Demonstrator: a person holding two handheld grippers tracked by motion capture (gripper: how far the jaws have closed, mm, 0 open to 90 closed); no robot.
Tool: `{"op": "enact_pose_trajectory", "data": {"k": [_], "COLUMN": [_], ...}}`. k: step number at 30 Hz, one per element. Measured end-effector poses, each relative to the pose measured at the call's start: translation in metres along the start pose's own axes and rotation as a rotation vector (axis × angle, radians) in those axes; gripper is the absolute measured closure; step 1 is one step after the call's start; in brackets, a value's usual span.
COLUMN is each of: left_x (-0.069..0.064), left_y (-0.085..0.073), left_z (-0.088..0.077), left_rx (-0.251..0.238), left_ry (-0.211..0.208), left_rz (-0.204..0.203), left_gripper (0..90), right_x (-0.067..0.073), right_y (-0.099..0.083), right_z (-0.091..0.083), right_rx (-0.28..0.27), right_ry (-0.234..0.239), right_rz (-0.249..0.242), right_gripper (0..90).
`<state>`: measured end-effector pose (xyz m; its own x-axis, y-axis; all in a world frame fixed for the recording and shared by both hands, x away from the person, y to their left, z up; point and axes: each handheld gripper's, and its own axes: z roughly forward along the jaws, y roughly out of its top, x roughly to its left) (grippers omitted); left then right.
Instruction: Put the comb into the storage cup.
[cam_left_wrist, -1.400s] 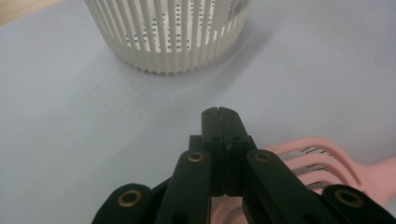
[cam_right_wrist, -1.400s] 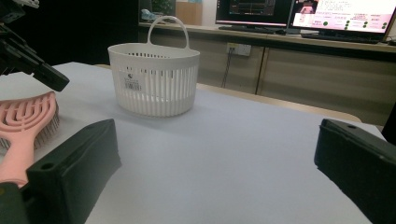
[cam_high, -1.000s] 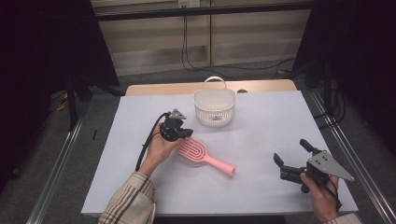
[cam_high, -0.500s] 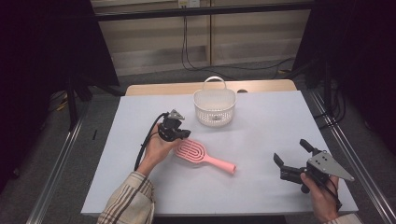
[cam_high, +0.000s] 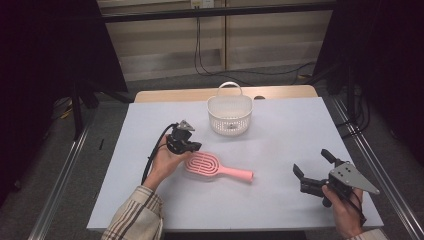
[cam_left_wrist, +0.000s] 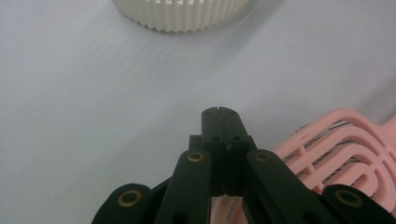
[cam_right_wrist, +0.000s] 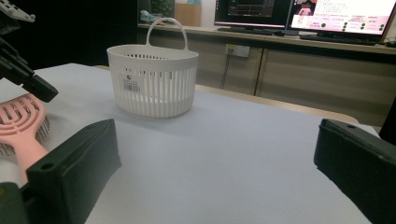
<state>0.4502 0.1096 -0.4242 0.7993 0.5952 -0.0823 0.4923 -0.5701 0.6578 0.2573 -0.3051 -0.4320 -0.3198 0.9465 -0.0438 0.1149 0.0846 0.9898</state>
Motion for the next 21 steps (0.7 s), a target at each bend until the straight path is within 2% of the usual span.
{"op": "enact_pose_trajectory", "data": {"k": [5,21], "left_x": [-0.0012,-0.0011], "left_y": [-0.002,-0.0095], "left_z": [-0.0008,-0.0046], "left_rx": [0.01,0.031], "left_ry": [-0.004,-0.01], "left_rz": [0.011,0.002], "left_gripper": [90.0,90.0], "right_x": [0.0004,0.0003], "right_y": [-0.0001,-0.0001], "right_z": [0.0002,0.0002], "right_rx": [0.002,0.002], "right_ry": [0.003,-0.001], "right_rz": [-0.003,-0.002], "right_gripper": [0.0,0.0]}}
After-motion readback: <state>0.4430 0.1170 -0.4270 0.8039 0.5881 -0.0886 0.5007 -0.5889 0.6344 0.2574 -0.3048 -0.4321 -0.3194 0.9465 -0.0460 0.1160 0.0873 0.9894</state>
